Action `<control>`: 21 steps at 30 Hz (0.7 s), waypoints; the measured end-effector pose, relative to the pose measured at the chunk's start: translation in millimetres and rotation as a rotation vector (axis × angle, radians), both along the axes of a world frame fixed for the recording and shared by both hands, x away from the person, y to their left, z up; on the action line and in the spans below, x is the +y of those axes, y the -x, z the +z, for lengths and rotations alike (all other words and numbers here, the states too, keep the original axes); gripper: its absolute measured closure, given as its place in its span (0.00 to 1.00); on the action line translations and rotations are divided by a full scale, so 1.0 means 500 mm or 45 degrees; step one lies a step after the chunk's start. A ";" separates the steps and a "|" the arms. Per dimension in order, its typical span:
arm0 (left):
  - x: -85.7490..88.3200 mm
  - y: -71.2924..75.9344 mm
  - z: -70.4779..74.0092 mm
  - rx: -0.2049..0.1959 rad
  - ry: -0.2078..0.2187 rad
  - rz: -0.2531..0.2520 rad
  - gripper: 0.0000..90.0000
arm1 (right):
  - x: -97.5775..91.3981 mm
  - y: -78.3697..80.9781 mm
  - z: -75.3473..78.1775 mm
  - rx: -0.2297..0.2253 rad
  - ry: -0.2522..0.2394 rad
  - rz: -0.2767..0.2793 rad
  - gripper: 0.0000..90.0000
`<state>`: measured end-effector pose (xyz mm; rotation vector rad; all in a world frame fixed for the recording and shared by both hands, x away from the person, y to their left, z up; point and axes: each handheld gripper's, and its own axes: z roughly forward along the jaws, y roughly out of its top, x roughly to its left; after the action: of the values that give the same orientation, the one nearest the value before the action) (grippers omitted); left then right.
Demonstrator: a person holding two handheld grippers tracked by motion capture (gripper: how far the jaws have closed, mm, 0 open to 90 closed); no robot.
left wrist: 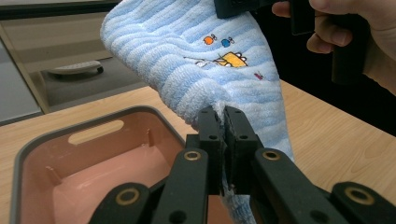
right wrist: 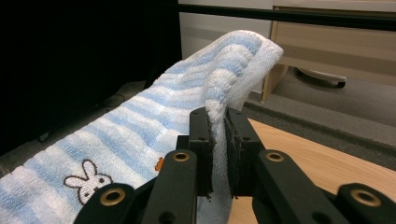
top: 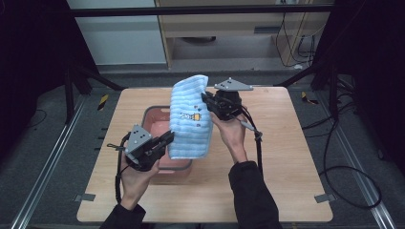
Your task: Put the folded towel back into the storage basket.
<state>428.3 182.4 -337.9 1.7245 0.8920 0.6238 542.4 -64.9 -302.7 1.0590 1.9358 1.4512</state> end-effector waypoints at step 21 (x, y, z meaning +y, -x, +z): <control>0.076 -0.019 -0.019 0.039 -0.006 0.086 0.96 | 0.090 -0.035 -0.025 0.020 0.020 0.049 0.91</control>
<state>437.6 220.3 -347.6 1.7184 0.9740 0.6456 559.9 -19.8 -315.0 1.0342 1.9855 1.4501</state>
